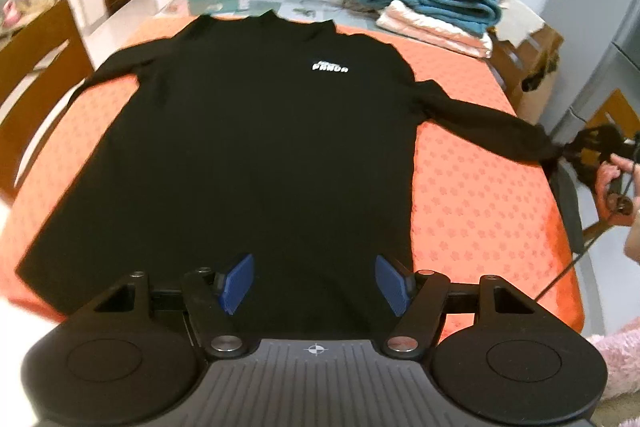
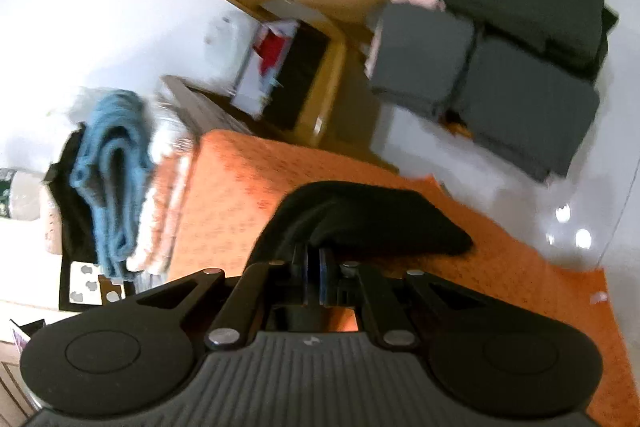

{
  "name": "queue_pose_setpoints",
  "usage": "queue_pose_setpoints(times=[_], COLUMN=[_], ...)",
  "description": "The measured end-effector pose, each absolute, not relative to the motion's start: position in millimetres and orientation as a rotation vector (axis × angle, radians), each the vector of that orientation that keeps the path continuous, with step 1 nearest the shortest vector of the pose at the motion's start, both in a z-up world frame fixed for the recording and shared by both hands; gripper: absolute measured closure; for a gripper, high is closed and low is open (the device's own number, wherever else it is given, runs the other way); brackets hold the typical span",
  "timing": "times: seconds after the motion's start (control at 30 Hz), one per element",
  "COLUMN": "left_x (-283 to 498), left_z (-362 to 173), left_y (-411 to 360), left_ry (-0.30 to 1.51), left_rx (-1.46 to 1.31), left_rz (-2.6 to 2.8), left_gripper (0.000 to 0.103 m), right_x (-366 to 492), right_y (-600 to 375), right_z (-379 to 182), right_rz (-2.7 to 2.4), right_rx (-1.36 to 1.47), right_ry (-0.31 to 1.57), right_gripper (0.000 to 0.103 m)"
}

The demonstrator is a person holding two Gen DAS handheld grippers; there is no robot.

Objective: Fold clothes

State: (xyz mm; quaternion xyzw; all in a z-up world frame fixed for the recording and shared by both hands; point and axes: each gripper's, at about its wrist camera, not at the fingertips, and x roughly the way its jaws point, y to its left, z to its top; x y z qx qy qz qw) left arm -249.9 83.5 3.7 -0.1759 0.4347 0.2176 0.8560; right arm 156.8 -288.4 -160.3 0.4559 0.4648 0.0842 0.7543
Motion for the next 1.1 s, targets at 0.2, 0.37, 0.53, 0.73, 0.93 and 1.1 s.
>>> queue_pose_setpoints(times=[0.2,0.37,0.53,0.73,0.93,1.1], left_x=[-241,-232,-231,-240,-255,-278], left_z=[9,22,26,20,10,-8], left_y=[126,163,202,241,282,318], left_ry=[0.909,0.885,0.86,0.859,0.872,0.923], left_rx=[-0.31,-0.213,-0.179,-0.152,-0.133,-0.134], left_rz=[0.335,0.184,0.104,0.072,0.079,0.154], left_gripper=[0.033,0.033,0.033,0.033,0.033,0.033], right_x=[96,26,-42,-80,-97,-123], right_y=[-297,-283,-245,-207,-168,-128], right_z=[-109,-73,-59,-75,-80,-70], right_rz=[0.136,0.052,-0.067,-0.139,-0.075,0.089], right_rx=[0.967,0.934,0.88,0.794,0.649,0.499], right_ry=[0.897,0.818,0.75,0.78,0.856,0.896], right_gripper=[0.097,0.097,0.097,0.096,0.088,0.074])
